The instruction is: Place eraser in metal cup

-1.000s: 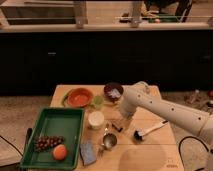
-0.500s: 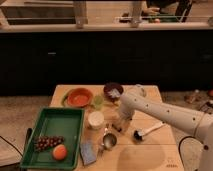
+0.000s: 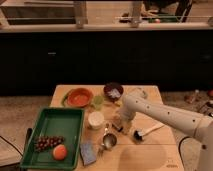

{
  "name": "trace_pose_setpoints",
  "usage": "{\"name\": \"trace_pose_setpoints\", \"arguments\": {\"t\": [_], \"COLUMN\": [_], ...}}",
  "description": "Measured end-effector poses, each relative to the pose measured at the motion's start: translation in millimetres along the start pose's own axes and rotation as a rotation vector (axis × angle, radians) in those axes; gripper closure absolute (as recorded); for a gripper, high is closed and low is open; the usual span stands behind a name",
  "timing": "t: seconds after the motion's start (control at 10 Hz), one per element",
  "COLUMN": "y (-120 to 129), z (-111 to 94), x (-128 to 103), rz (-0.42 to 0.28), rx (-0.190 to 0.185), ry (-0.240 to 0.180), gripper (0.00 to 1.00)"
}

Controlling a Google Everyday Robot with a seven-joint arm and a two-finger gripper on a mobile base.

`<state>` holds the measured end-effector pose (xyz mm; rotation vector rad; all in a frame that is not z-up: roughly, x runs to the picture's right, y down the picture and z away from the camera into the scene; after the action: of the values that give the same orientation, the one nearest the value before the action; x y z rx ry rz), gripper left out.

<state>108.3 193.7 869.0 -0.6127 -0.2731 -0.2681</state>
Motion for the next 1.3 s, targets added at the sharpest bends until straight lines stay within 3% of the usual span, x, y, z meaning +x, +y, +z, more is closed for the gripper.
{"name": "trace_pose_setpoints", "arguments": {"t": [0.2,0.9,1.0,1.3], "y": [3,2,2,1], "z": [0,-7,-10,-19], "x": [7,20,22,25], "rz": [0.002,-0.027,-0.034,-0.062], "rx": [0.005,0.034,0.038,0.050], "ry": [0.001,0.009,0.003,-0.023], "gripper": [0.23,0.93,0.99,1.00]}}
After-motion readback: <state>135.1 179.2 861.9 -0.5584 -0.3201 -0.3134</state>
